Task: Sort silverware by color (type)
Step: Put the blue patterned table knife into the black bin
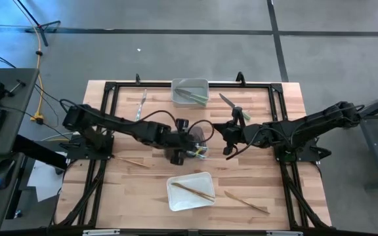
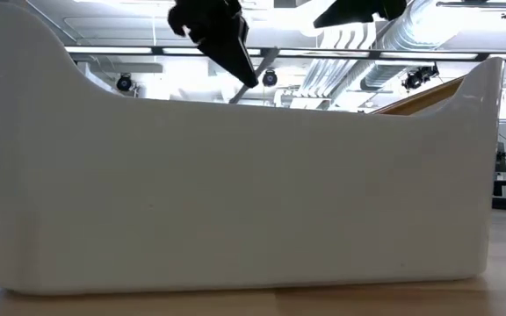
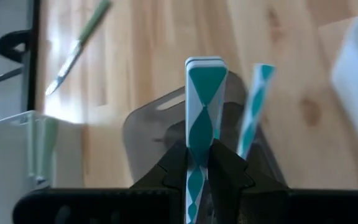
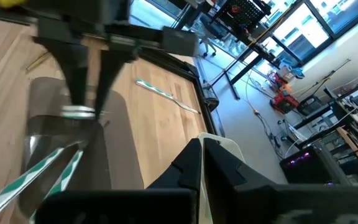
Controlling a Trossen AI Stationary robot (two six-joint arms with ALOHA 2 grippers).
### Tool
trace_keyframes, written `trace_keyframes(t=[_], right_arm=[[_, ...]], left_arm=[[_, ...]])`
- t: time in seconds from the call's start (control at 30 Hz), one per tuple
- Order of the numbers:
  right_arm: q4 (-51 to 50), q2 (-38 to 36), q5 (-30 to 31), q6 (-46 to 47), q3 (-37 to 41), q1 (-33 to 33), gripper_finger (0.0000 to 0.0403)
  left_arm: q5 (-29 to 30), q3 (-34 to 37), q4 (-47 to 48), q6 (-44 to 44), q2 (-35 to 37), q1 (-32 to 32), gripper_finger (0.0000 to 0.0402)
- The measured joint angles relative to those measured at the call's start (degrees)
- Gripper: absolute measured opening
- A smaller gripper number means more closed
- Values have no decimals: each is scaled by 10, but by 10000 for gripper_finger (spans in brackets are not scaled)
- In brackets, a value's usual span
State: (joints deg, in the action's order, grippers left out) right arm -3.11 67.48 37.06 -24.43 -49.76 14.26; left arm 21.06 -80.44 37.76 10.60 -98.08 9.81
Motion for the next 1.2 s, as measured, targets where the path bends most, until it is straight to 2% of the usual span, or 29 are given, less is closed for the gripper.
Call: trace_keyframes(t=[0.13,0.37,0.73,0.93,1.2], right_arm=[[-1,0,0,0,0,0,0],[-8,0,22,5,0,0,0],[-10,0,24,18,0,-11,0],[-10,0,23,21,0,-11,0],[-9,0,20,19,0,-11,0]], left_arm=[[4,5,-9,6,1,-14,29],[20,67,-58,20,6,-24,29],[37,68,-25,-7,70,22,29],[62,75,13,-47,81,39,29],[-15,137,-84,28,79,-17,29]])
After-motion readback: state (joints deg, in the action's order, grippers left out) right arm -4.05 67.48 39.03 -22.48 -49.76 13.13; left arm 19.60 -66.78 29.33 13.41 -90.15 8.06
